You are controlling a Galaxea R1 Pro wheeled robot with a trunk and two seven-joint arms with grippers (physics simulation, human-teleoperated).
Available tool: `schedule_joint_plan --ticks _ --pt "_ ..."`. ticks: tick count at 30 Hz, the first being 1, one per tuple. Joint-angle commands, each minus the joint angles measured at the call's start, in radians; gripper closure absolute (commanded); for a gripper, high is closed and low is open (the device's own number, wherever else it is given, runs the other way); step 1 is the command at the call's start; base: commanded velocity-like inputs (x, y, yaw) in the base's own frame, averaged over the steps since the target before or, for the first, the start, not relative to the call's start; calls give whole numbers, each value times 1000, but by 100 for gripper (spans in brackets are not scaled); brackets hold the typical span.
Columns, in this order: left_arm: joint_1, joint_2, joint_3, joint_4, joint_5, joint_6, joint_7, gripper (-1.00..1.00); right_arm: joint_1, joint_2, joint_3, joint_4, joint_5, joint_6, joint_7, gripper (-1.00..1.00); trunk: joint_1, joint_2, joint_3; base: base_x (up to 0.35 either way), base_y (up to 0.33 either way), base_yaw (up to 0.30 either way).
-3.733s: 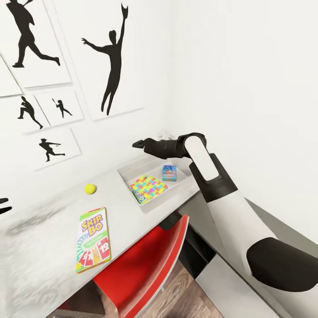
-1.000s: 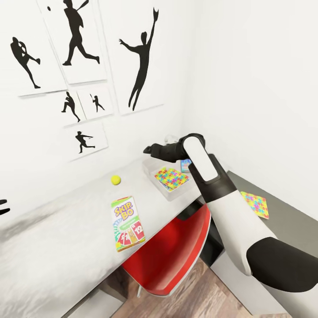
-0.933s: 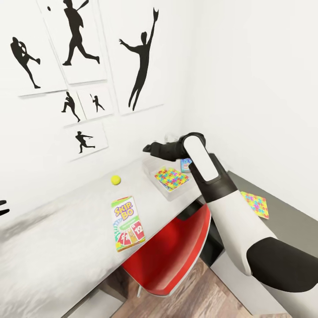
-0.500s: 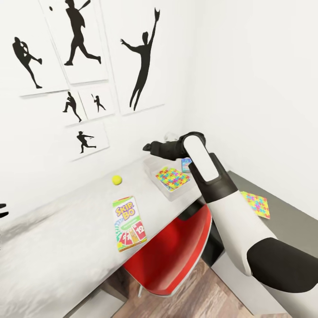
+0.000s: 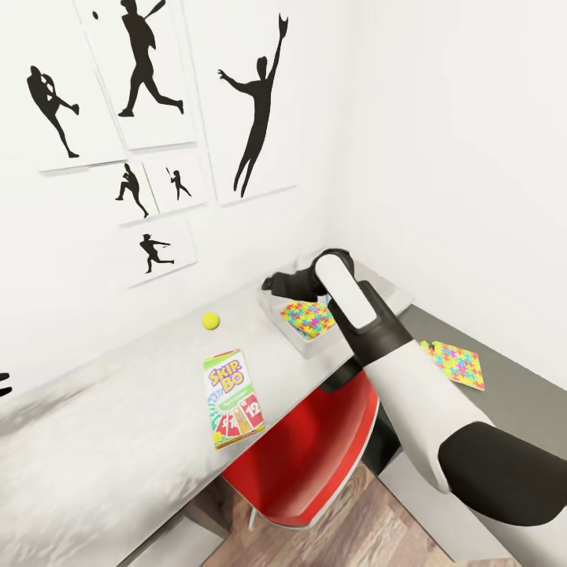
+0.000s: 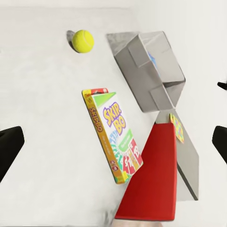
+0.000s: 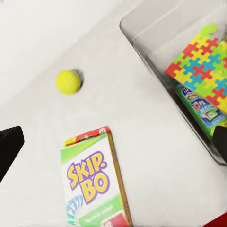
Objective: Put all the toys in the child's room - the three board games (two on the bed and one on the table), the two jigsaw puzzles on the table, and the tennis ball on the table - inside the toy box on the table in the child's room.
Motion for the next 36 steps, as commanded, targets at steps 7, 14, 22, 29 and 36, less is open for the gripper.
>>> schedule_joint_plan --ticks 7,14,22,29,36 --pt "-1 17 -1 27 -2 -11 -5 -100 -1 0 67 23 -18 -30 -24 -100 1 -2 -2 0 0 0" --pt "-1 23 0 46 -3 -15 -5 -100 -1 0 142 25 -99 -78 -23 -100 1 -2 -2 0 16 0" --pt "-1 22 -1 49 -4 -15 -5 -100 -1 0 181 18 -152 -127 -22 -100 1 -2 -3 0 26 23" --pt "-1 21 -3 50 -4 -15 -5 -100 -1 0 186 18 -157 -134 -22 -100 1 -2 -12 0 2 83" --pt "-1 21 -3 50 -4 -15 -5 -100 -1 0 188 20 -157 -135 -22 -100 1 -2 -23 0 30 71"
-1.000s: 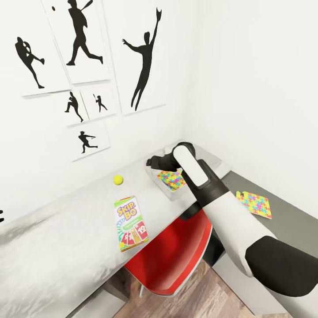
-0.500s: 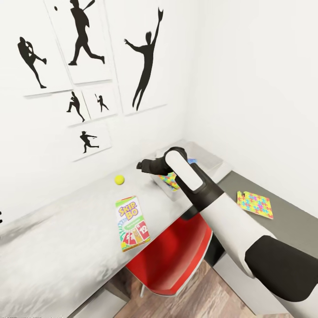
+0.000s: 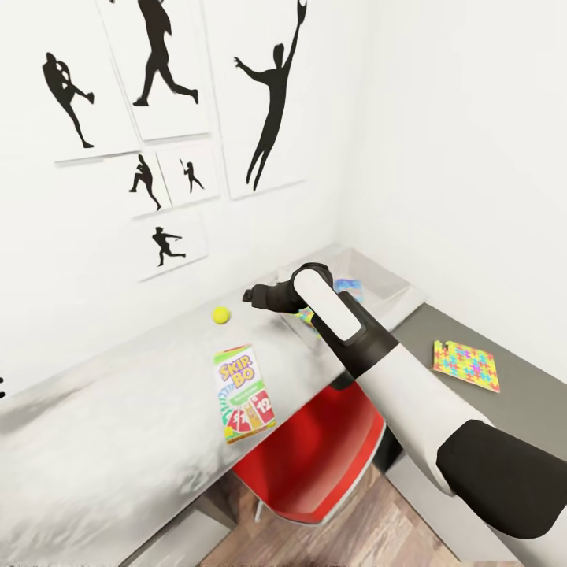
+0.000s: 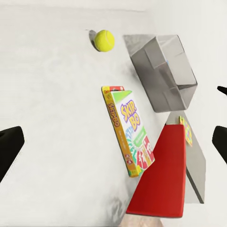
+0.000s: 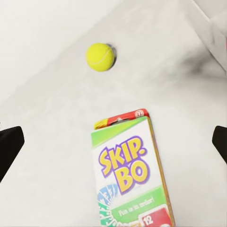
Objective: Put all the toys in the child's room - the three board games (two on the bed and one on the table), the two jigsaw puzzles on the table, and the tennis ball on the table - inside the toy box on the table in the child's room.
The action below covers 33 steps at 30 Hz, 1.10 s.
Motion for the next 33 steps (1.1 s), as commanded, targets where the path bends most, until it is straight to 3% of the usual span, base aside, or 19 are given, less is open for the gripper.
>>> schedule_joint_plan --ticks 1,13,29,33 --pt "-1 0 0 0 -1 11 -4 -100 -1 0 1 0 -9 0 -10 -100 1 -2 -4 0 92 70" --pt "-1 1 1 1 -1 10 -4 -100 -1 0 1 7 -7 0 -10 -100 1 -2 -23 0 115 70" --pt "-1 1 1 1 -1 9 -4 -100 -1 0 -3 29 0 -4 -20 -100 1 -2 -49 0 9 70" --pt "-1 1 1 1 -1 9 -4 -100 -1 0 -3 45 -1 -39 -22 -100 1 -2 -55 0 0 69"
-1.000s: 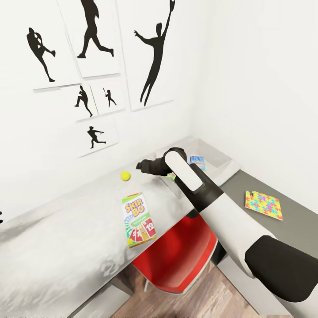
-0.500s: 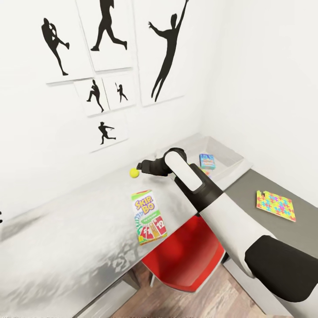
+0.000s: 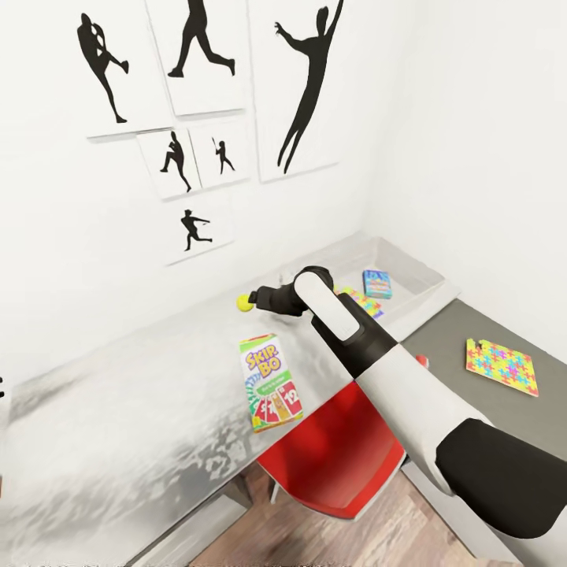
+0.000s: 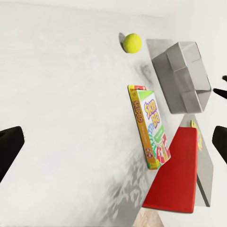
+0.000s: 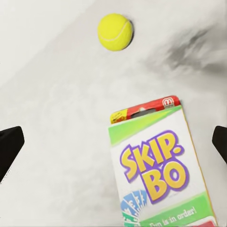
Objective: Put all the toys in the child's room - the three board games (two on the bed and one on the table), the two jigsaw puzzles on the table, and the tennis ball on the table - inside the toy box on the table in the child's room.
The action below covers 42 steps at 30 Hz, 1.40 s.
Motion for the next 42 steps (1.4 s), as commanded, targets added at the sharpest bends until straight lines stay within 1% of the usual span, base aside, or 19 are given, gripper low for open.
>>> schedule_joint_plan --ticks 1,7,17,24,31,37,42 --pt "-1 0 0 0 -1 11 -5 -100 -1 0 1 0 -9 -4 -10 -100 1 -2 -3 0 5 69" --pt "-1 1 0 0 -1 11 -5 -100 -1 0 1 3 -8 -24 -10 -100 1 -2 -13 0 70 69" --pt "-1 2 1 1 -1 10 -5 -100 -1 0 1 14 -6 -28 -10 -100 1 -2 -29 0 59 69" --pt "-1 2 1 1 -1 10 -5 -100 -1 0 -2 82 -6 -28 -11 -100 1 -2 -40 0 20 67" --pt "-1 2 0 1 -3 10 -5 -100 -1 0 -2 121 -6 -27 -15 -100 1 -2 -52 0 2 67" --pt "-1 2 1 1 -3 10 -5 -100 -1 0 -2 126 -6 -27 -36 -100 1 -2 -61 0 0 67" --pt "-1 1 0 1 -3 10 -5 -100 -1 0 -3 128 -3 -27 -76 -100 1 -2 -69 0 0 67"
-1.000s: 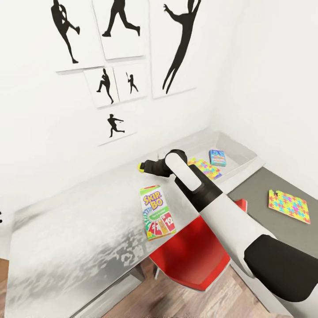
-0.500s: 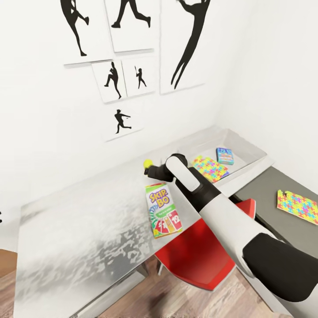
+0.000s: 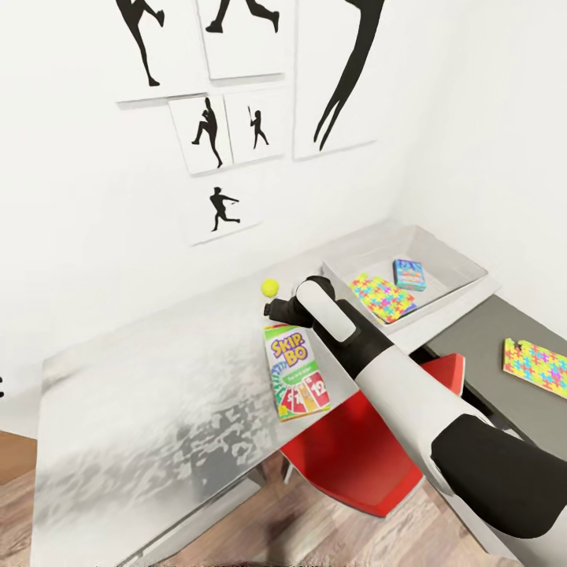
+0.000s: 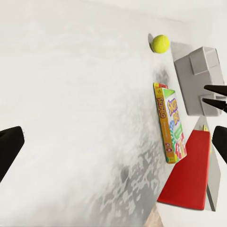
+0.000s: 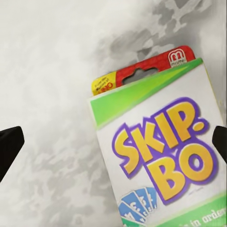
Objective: Put all the toys in the child's room - the three board games (two on the bed and one on the table), the two jigsaw puzzles on the table, and the tennis ball on the table - inside the toy box on the table in the child's room.
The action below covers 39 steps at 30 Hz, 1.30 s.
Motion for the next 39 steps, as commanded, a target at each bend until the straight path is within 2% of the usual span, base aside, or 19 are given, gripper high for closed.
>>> schedule_joint_plan --ticks 1,9,22,34,36,39 --pt "-1 0 0 0 -1 11 -5 -100 -1 0 1 0 -7 2 -15 -100 0 -2 -3 0 0 67" --pt "-1 -1 -1 0 -1 11 -5 -100 -1 0 -4 0 -5 3 -68 -100 0 -2 -16 0 0 66" --pt "-1 -2 -2 0 -2 11 -5 -100 -1 0 -5 -1 -4 3 -78 -100 0 -2 -36 0 0 17" --pt "-1 -8 -2 0 -3 11 -5 -100 -1 0 -9 -1 -6 3 -83 -100 0 -2 -39 0 -10 0" --pt "-1 -8 -2 0 -3 12 -5 -100 -1 0 -25 -2 -9 3 -80 -100 0 -2 -39 0 -117 0" --pt "-1 -7 -2 -1 -3 12 -5 -100 -1 0 -80 -7 -12 6 -74 -100 0 -2 -39 0 -81 0"
